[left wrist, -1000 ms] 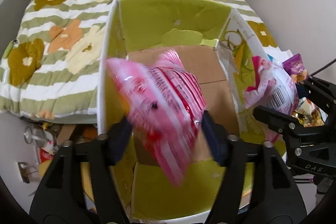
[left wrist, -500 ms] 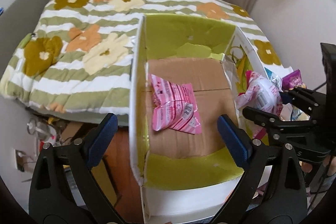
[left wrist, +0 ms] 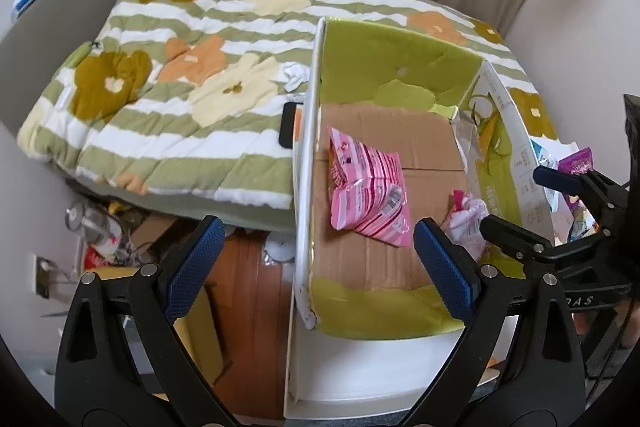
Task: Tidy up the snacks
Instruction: 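Carry both packets into the green box and open both tools, then move both tools back toward the snack pile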
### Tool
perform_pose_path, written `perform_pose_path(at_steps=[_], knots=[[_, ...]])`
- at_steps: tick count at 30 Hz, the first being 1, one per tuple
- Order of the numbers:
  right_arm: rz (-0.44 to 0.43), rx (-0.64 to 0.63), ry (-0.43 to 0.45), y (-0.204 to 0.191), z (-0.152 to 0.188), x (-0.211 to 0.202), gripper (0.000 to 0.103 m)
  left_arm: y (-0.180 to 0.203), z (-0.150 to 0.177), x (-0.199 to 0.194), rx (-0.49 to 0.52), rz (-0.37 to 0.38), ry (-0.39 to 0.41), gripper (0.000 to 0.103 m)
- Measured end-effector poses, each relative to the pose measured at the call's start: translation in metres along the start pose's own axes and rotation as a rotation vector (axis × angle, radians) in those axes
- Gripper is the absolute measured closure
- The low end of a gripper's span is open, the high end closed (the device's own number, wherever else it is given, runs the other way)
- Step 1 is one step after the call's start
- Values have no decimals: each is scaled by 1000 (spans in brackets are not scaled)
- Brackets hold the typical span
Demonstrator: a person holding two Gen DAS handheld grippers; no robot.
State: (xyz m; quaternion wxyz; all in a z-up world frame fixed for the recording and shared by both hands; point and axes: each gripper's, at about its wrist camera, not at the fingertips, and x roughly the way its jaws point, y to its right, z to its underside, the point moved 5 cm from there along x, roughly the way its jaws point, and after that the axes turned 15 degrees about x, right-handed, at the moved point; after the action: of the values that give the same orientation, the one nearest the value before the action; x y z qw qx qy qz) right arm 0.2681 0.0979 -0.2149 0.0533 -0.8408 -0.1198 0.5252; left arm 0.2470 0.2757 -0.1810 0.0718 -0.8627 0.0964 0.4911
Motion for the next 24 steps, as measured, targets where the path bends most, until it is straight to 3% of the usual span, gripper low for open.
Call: perform_pose_path(at_steps=[16, 24], knots=[[66, 43, 126, 3, 7, -56, 0, 25, -17, -34, 55, 26, 92, 8], [128, 97, 233, 45, 25, -118, 0, 96, -15, -65, 120, 78, 142, 8]])
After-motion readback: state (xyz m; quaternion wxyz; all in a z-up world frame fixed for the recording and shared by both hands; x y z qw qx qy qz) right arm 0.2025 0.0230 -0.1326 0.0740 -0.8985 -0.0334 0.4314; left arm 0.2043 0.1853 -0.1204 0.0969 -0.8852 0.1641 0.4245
